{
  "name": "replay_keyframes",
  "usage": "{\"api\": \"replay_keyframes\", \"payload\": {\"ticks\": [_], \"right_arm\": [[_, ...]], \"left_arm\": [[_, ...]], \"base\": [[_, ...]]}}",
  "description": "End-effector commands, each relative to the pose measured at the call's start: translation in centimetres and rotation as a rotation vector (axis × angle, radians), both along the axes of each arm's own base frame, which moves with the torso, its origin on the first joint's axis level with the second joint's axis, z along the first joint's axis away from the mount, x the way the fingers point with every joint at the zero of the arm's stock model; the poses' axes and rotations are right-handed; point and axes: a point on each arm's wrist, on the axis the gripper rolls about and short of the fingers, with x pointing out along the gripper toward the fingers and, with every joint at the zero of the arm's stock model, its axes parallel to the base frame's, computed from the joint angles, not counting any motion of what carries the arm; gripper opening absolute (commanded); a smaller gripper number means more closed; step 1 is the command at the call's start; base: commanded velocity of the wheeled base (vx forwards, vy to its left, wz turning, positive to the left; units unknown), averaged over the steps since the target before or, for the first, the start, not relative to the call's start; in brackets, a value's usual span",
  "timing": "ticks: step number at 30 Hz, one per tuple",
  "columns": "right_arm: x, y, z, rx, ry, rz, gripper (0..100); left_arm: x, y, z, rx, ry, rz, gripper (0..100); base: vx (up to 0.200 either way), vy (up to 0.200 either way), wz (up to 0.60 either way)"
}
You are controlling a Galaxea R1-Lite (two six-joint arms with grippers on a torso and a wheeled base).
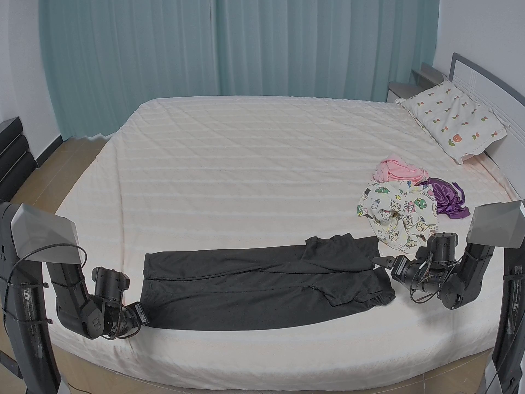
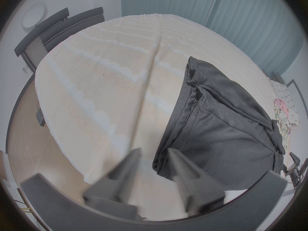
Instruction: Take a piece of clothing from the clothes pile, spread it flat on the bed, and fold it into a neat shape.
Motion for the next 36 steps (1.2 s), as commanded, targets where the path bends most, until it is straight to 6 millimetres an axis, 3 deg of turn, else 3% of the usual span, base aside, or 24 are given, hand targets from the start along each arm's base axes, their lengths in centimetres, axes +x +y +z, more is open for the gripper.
{"api": "replay_keyframes", "payload": {"ticks": [1, 7, 12, 19, 27, 36], "right_arm": [[0.0, 0.0, 0.0, 0.000, 0.000, 0.000, 100], [0.0, 0.0, 0.3, 0.002, -0.007, 0.000, 100], [0.0, 0.2, 0.2, 0.003, -0.004, 0.003, 100], [0.0, 0.2, 0.1, 0.002, -0.003, 0.004, 100], [0.0, 0.2, 0.1, 0.002, -0.003, 0.006, 100], [0.0, 0.3, 0.0, 0.002, -0.001, 0.007, 100]], "left_arm": [[0.3, 0.2, 0.5, -0.003, -0.026, 0.011, 100], [1.5, 1.4, 4.7, -0.077, -0.187, 0.018, 100], [2.9, 1.3, 5.8, -0.099, -0.209, 0.000, 100], [5.7, 0.9, 5.7, -0.108, -0.213, -0.020, 100], [6.2, -1.2, 3.8, -0.165, -0.152, -0.119, 100], [7.1, -1.3, 1.7, -0.159, -0.125, -0.116, 100]], "base": [[0.000, 0.000, 0.00], [0.000, 0.000, 0.00], [0.000, 0.000, 0.00], [0.000, 0.000, 0.00], [0.000, 0.000, 0.00], [0.000, 0.000, 0.00]]}}
